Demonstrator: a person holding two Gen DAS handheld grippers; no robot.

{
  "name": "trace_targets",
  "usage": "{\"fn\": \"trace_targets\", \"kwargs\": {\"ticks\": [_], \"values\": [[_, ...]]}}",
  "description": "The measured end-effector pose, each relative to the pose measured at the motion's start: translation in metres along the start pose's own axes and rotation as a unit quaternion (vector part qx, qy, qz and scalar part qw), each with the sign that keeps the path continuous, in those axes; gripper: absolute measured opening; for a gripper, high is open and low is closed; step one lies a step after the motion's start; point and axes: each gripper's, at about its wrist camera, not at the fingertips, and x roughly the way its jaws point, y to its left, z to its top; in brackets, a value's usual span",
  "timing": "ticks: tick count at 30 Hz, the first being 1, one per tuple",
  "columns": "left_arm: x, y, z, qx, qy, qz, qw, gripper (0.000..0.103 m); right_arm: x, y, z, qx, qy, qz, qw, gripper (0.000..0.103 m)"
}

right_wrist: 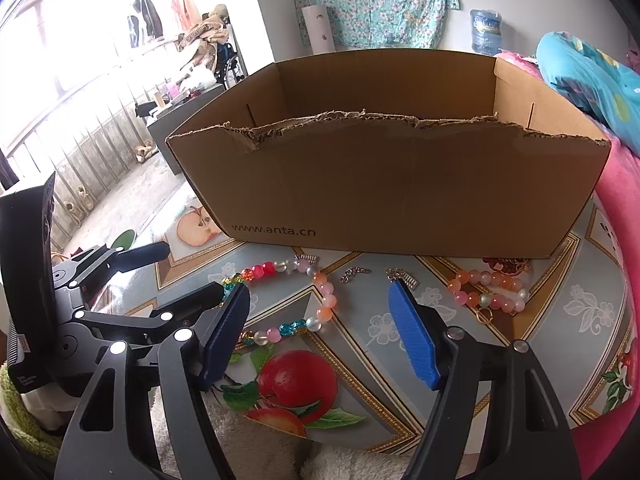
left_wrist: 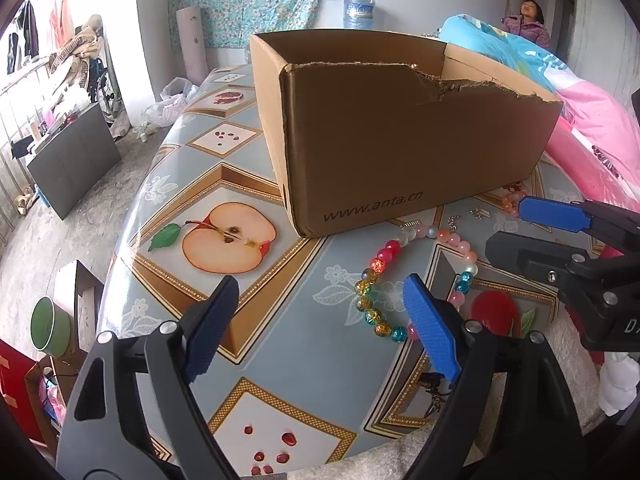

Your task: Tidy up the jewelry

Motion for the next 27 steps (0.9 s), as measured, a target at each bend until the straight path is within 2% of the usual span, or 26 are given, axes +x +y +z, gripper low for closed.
{"fn": "trace_targets", "kwargs": {"ticks": [12,15,18,20,21,25,27], "values": [[-0.007,0.005,-0.011,-0.004,0.002,-0.033,0.9995,0.066,0.000,0.003,-0.005,0.002,0.015,0.002,1.000,0.060],[-0.006,0.004,-0.012,-0.006,0.006,-0.049,0.9988,0.060,0.004,0.005,-0.004,0.001,0.026,0.011,1.000,0.053],[-0.004,0.004,-0.010,-0.009,0.011,-0.067,0.9976,0.055,0.010,0.006,-0.001,-0.002,0.033,0.012,0.999,0.051],[0.000,0.003,-0.007,-0.008,0.016,-0.078,0.9968,0.048,0.015,0.005,0.002,0.001,0.039,0.011,0.999,0.050],[0.002,0.002,-0.005,-0.006,0.019,-0.083,0.9964,0.046,0.018,0.004,0.003,0.004,0.044,0.011,0.999,0.046],[0.011,-0.006,0.001,0.017,0.029,-0.086,0.9957,0.036,0.030,0.000,0.006,0.015,0.063,0.013,0.998,0.035],[0.015,-0.012,0.004,0.031,0.030,-0.084,0.9955,0.036,0.036,0.000,0.007,0.013,0.070,0.010,0.997,0.034]]}}
